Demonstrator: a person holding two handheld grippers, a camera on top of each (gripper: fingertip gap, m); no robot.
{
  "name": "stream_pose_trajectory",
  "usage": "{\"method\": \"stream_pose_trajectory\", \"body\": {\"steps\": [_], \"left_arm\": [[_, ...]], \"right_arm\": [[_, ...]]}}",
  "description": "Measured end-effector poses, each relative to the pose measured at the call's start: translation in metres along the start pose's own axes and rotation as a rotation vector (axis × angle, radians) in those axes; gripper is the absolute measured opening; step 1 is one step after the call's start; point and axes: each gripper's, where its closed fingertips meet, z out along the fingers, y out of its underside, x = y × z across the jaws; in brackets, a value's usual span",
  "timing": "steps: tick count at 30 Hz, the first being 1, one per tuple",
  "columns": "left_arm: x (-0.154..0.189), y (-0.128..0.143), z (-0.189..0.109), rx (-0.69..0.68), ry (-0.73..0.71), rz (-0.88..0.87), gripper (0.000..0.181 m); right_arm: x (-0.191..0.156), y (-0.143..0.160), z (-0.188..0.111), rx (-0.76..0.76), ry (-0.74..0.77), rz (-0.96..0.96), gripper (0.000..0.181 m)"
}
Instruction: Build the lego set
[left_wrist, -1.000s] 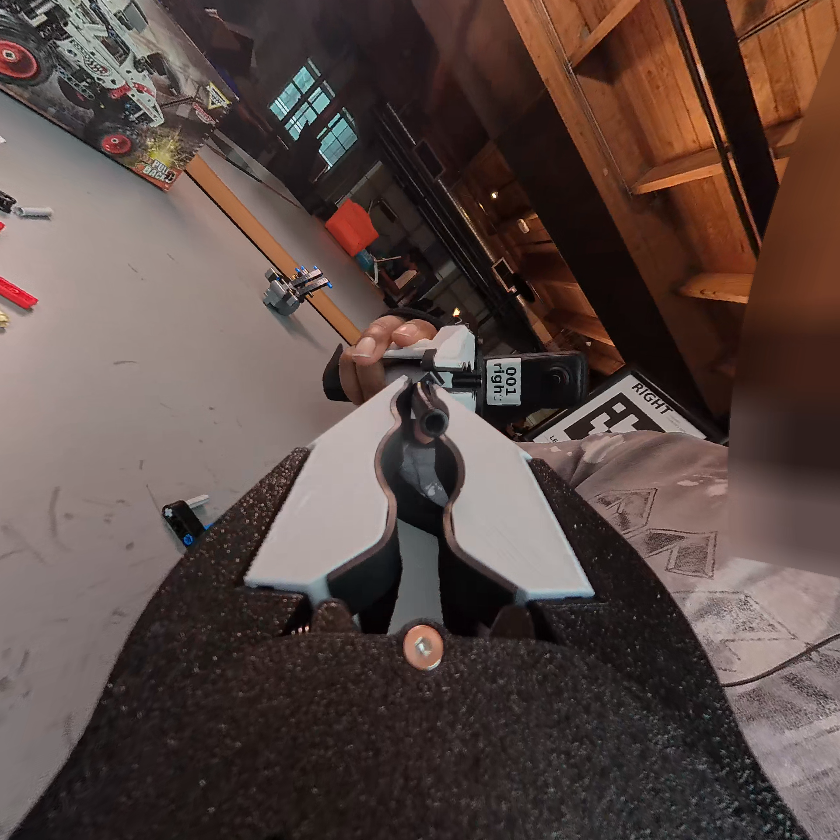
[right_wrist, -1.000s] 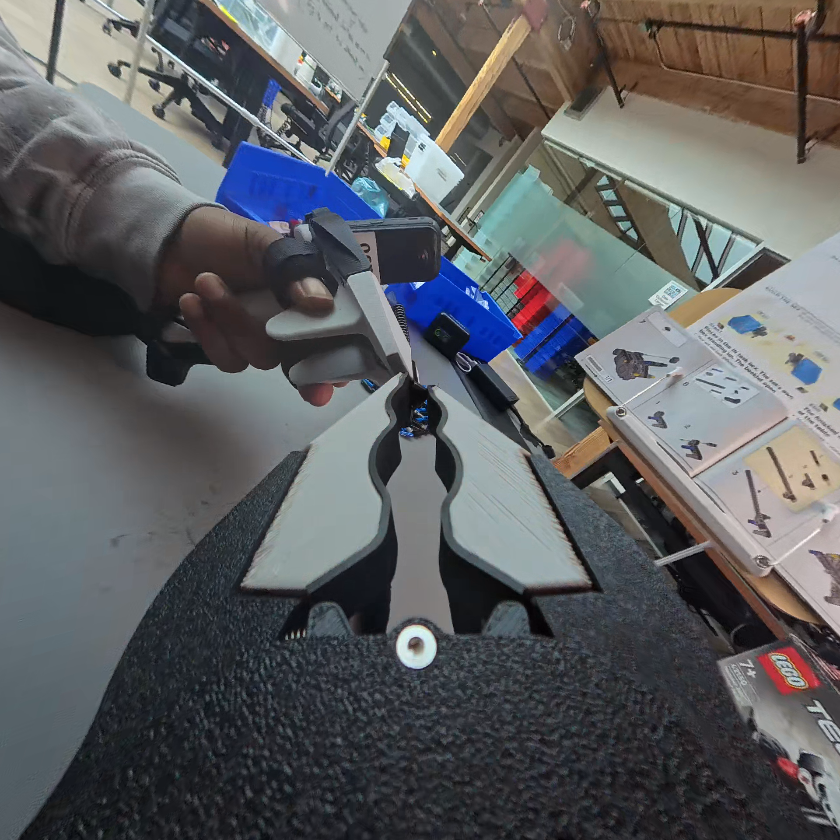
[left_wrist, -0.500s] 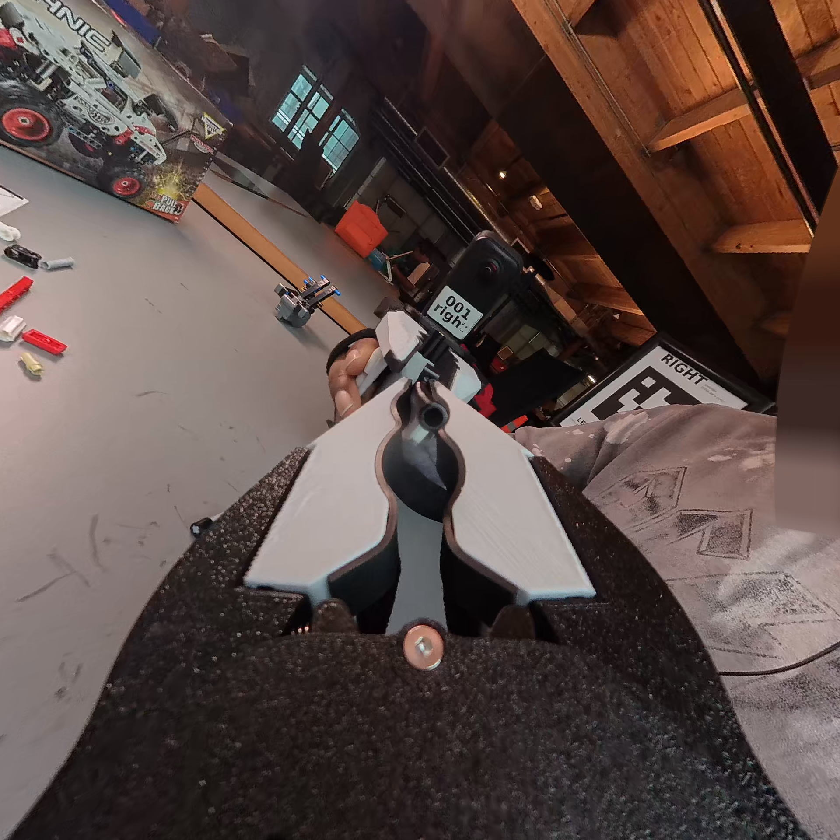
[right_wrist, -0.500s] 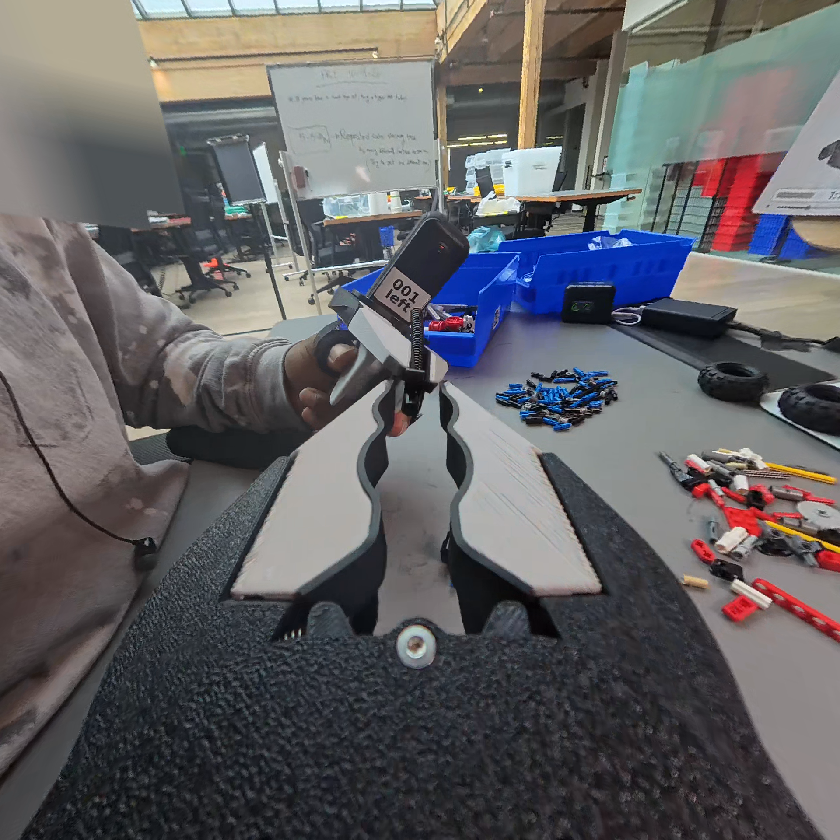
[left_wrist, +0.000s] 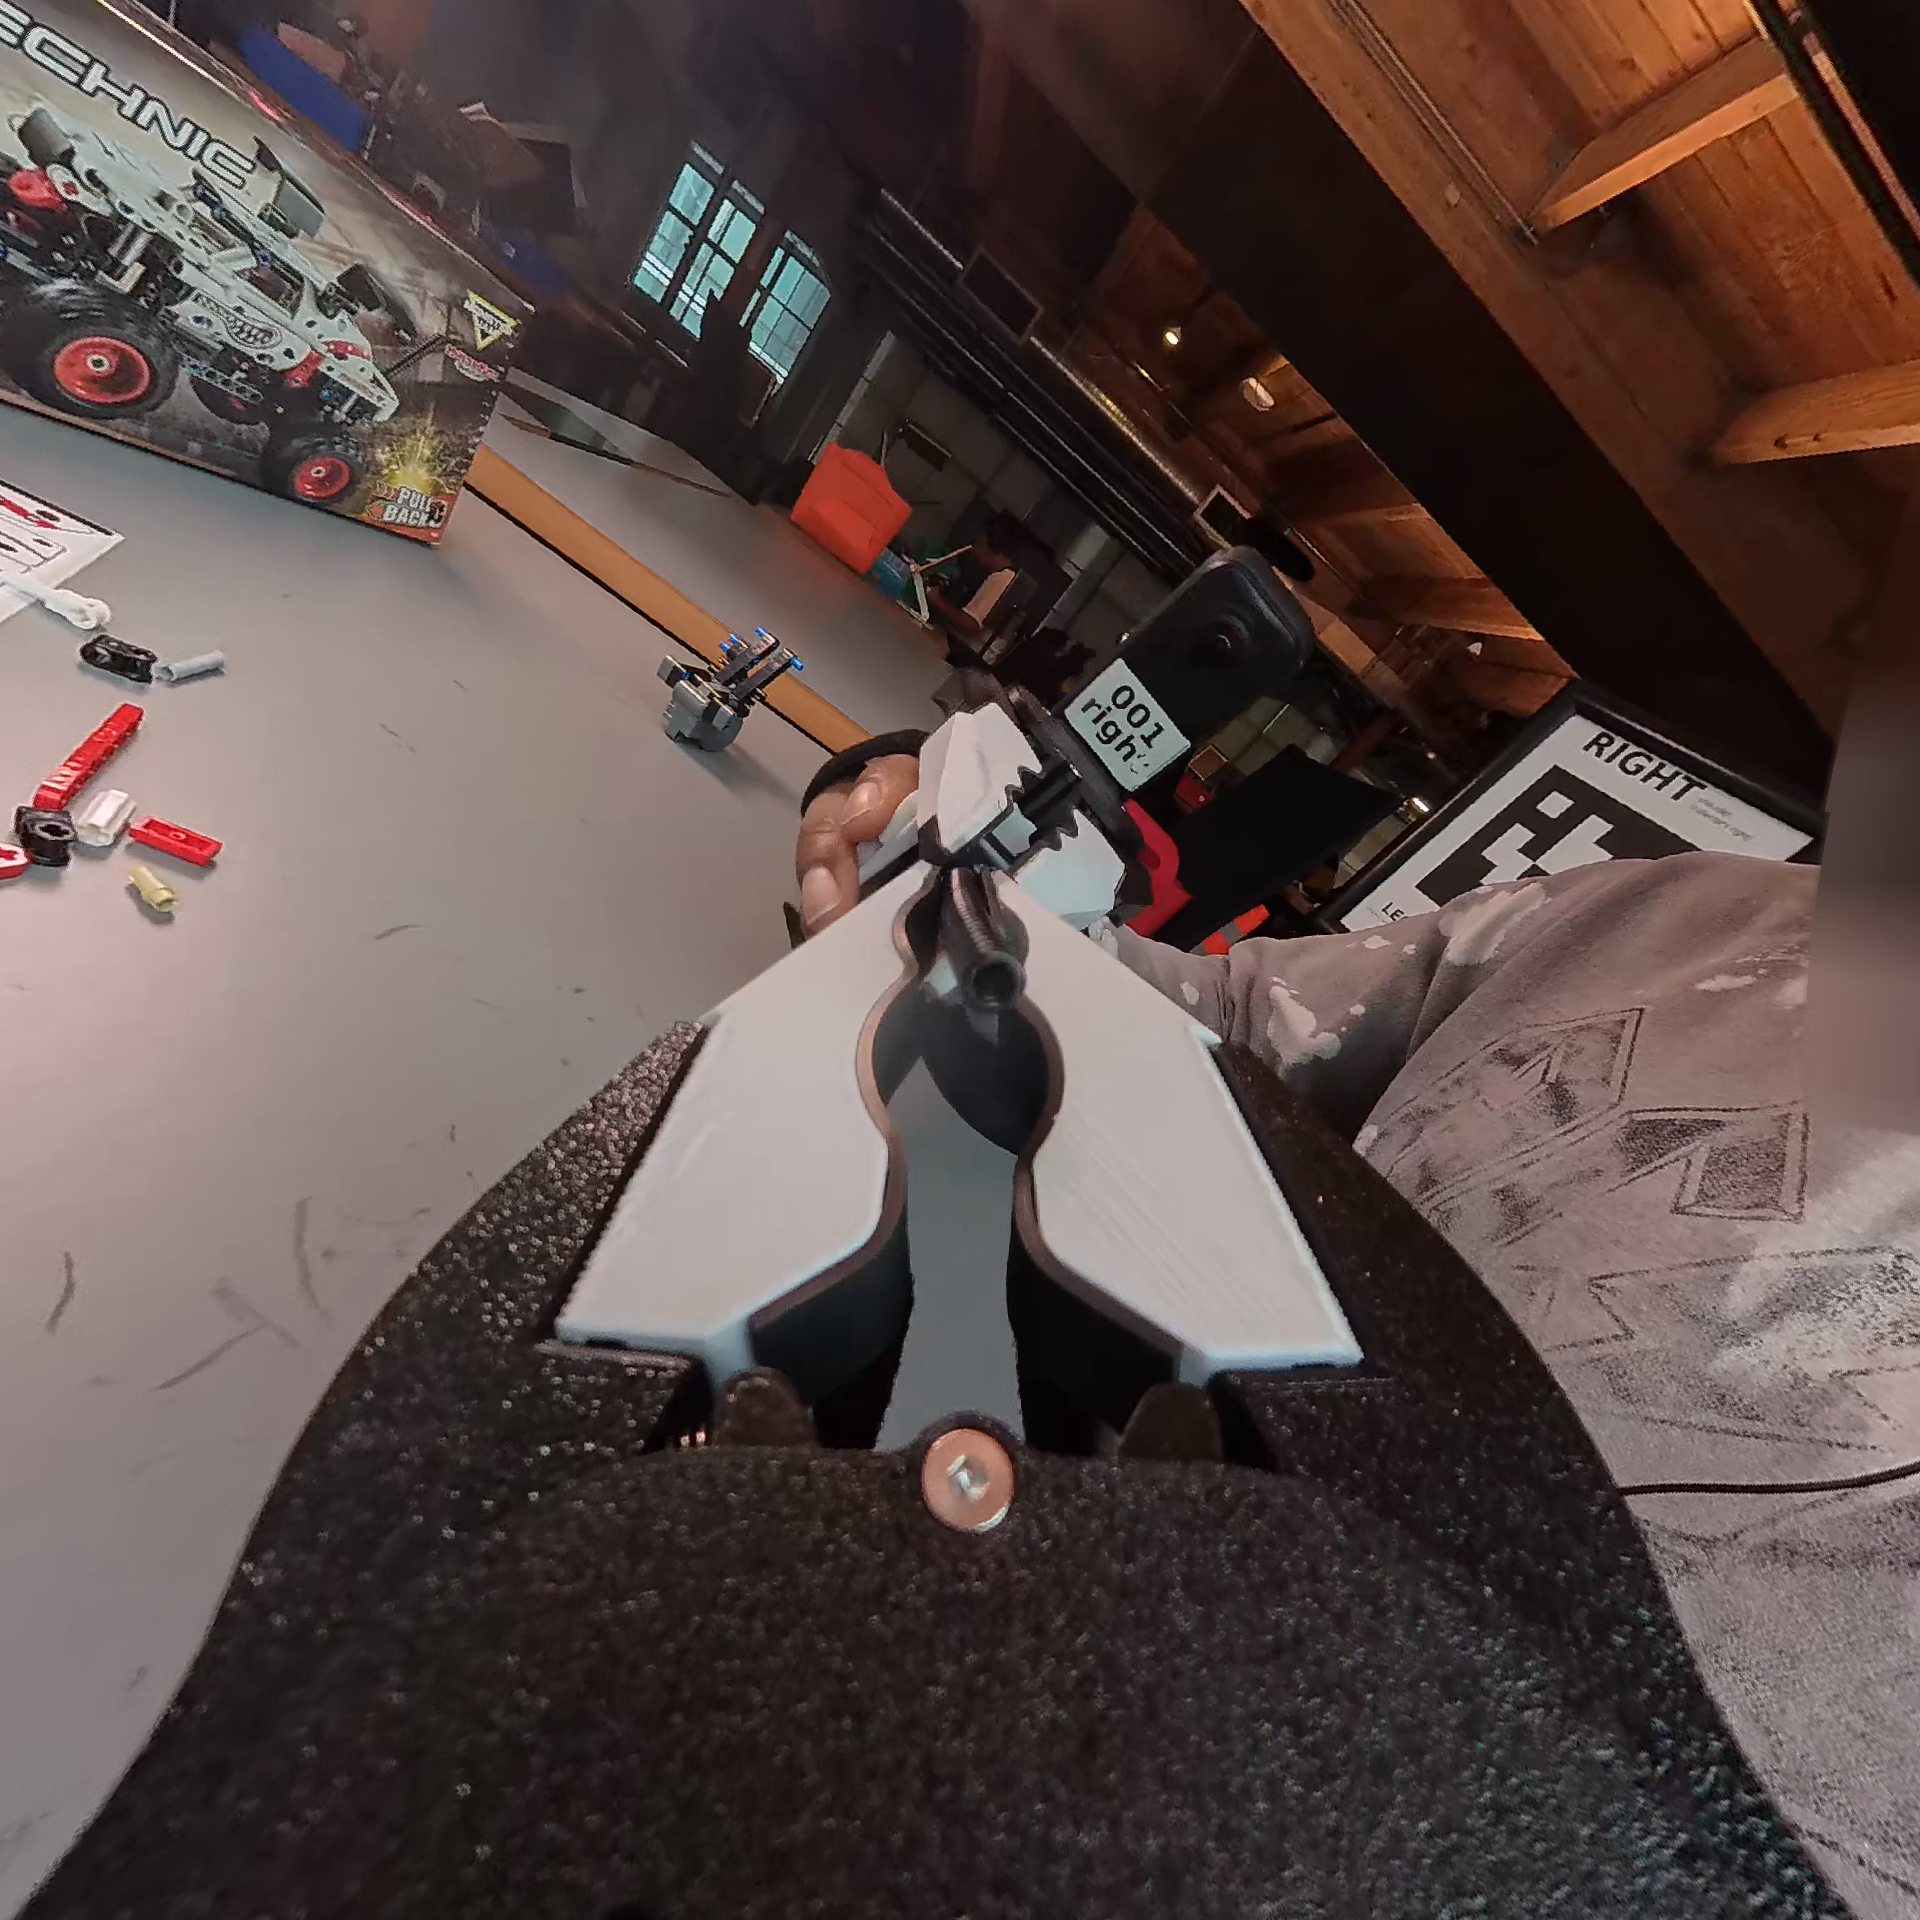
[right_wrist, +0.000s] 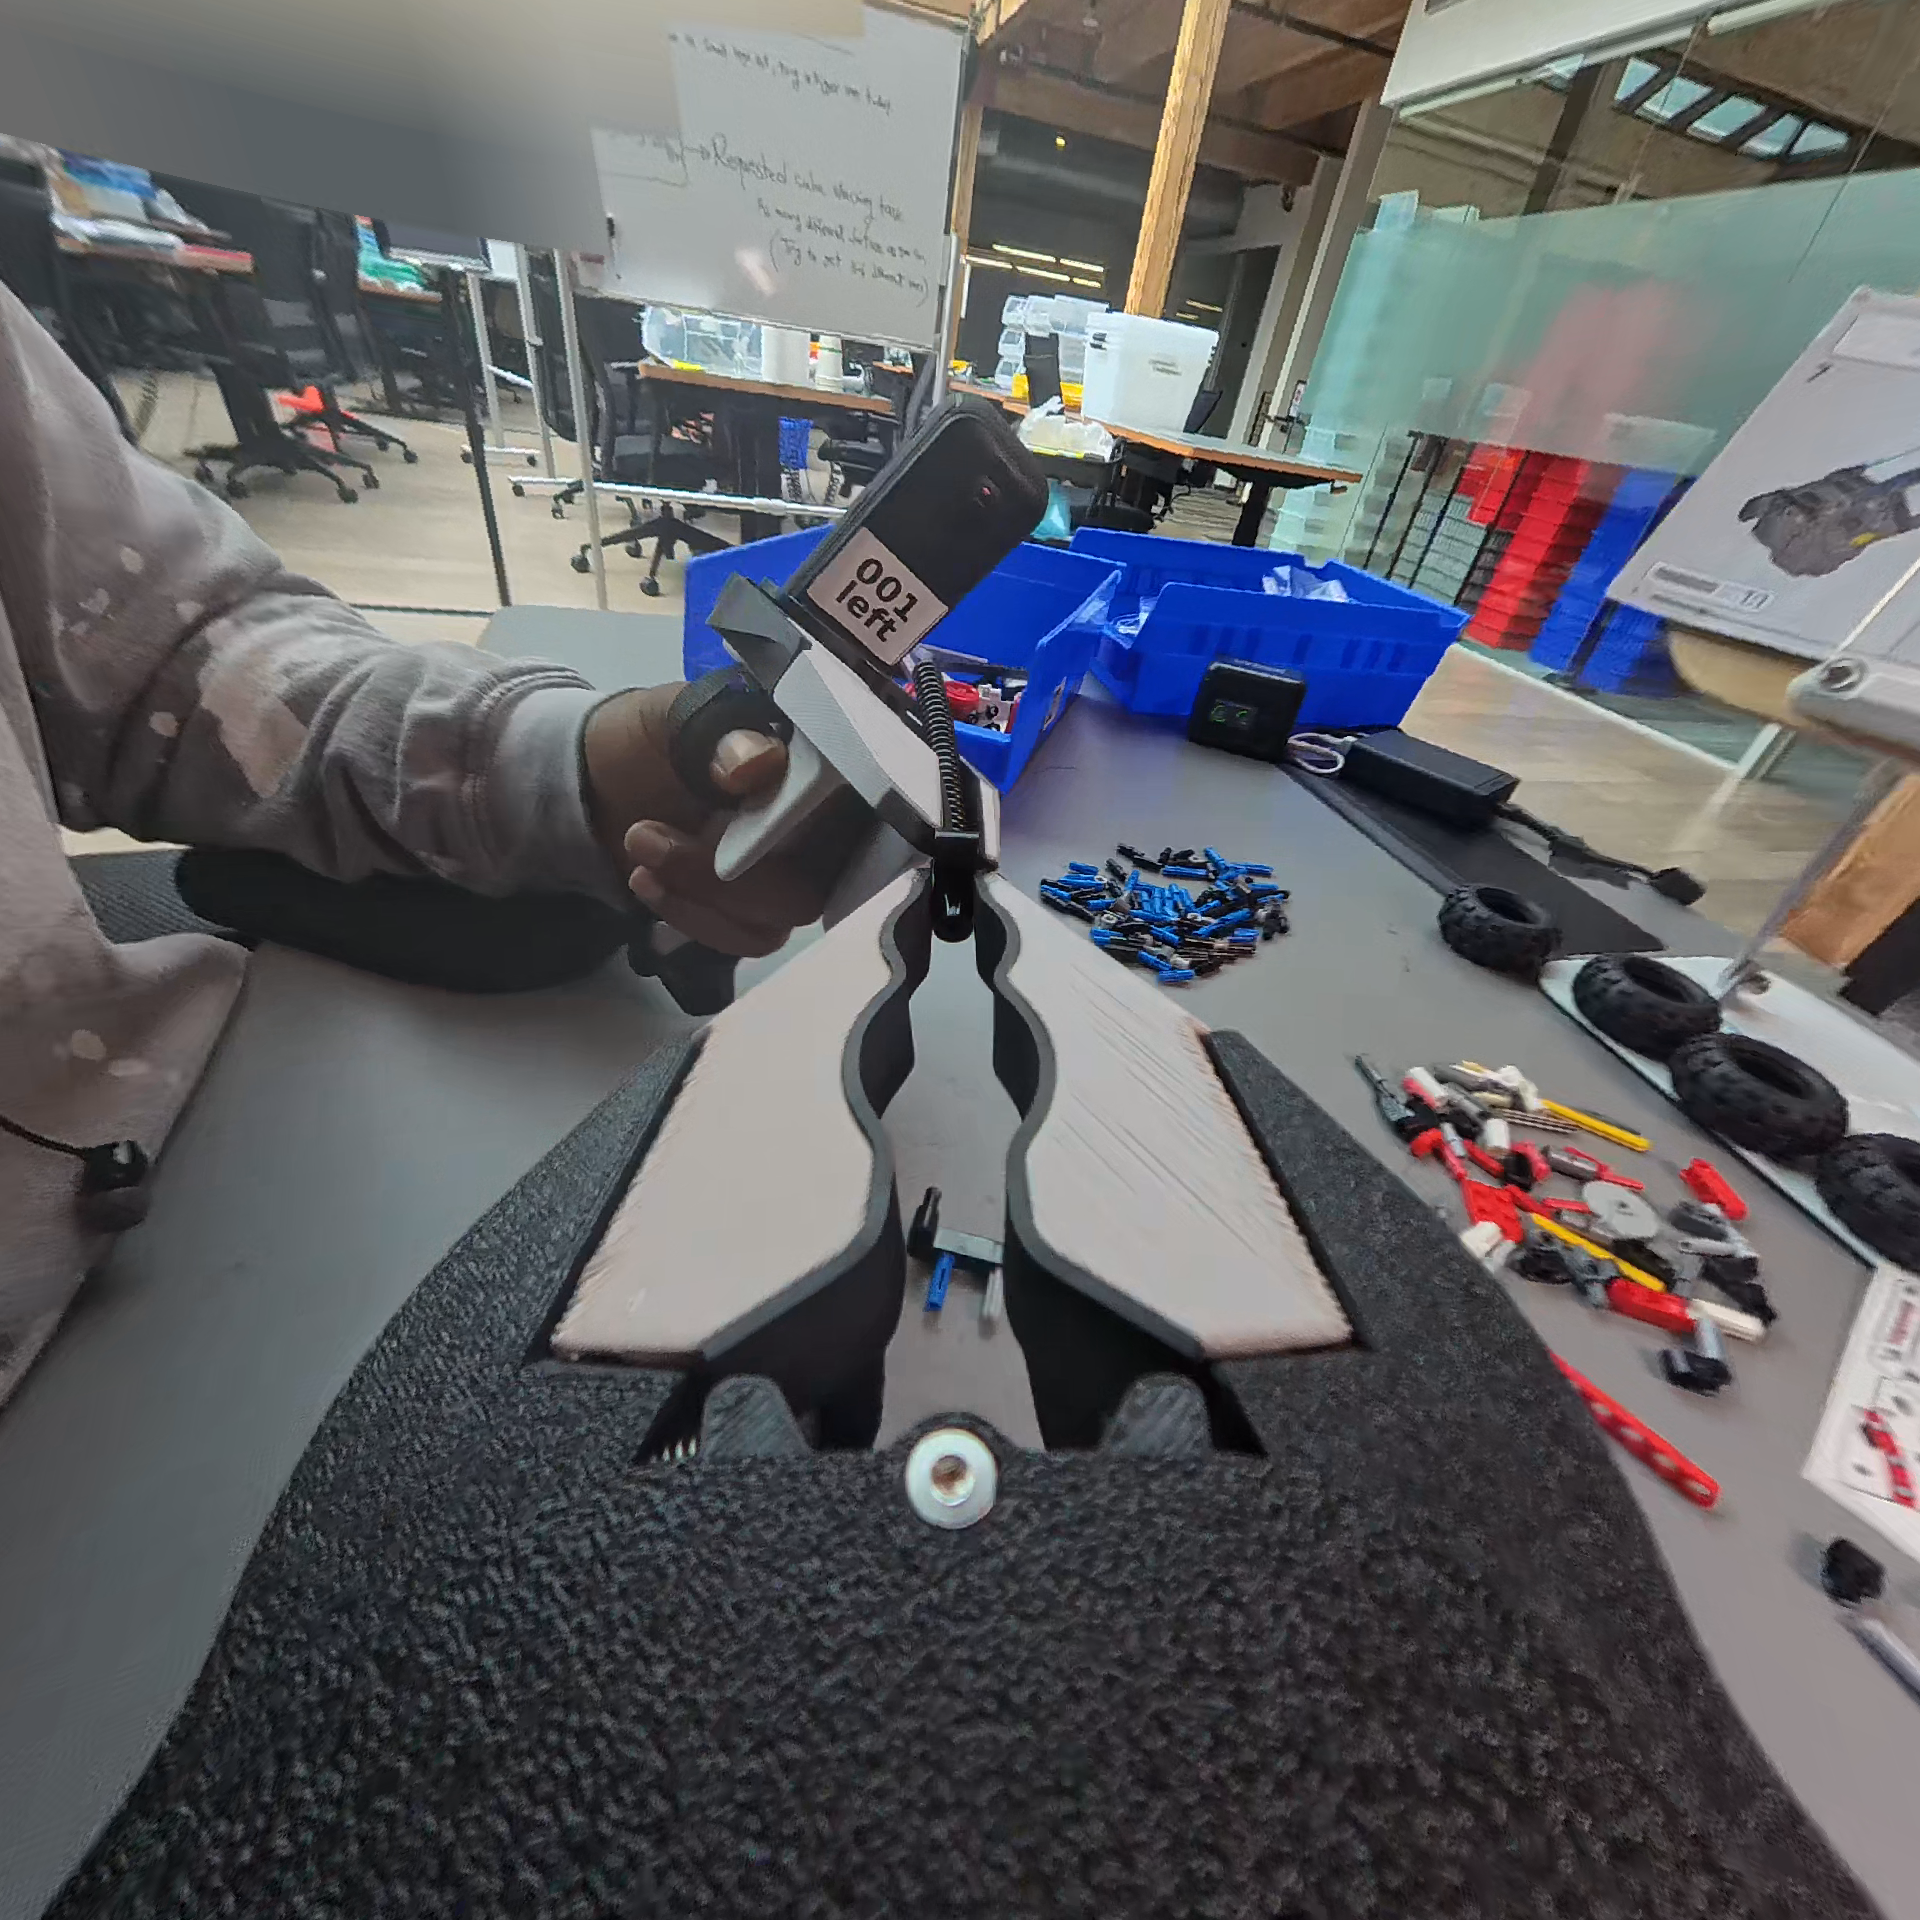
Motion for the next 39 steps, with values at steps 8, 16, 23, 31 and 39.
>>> {"method": "stream_pose_trajectory", "body": {"steps": [8, 16, 23, 31, 39], "left_arm": [[-0.005, -0.009, -0.008, 0.031, 0.038, -0.114, 0.017], [0.002, -0.012, -0.010, 0.049, 0.073, -0.087, 0.005], [0.025, -0.010, -0.016, 0.016, 0.094, 0.351, 0.006], [0.025, 0.002, -0.012, -0.046, 0.058, 0.523, 0.006], [0.018, 0.003, -0.011, -0.066, 0.019, 0.505, 0.007]], "right_arm": [[0.009, 0.001, -0.001, -0.130, 0.324, -0.894, 0.007], [0.005, -0.007, 0.002, -0.122, 0.400, -1.105, 0.011], [-0.019, 0.004, -0.001, -0.032, -0.115, -0.030, 0.036], [-0.019, -0.003, -0.003, 0.015, -0.289, 0.510, 0.027], [-0.017, -0.008, -0.002, 0.052, -0.295, 0.561, 0.010]]}}
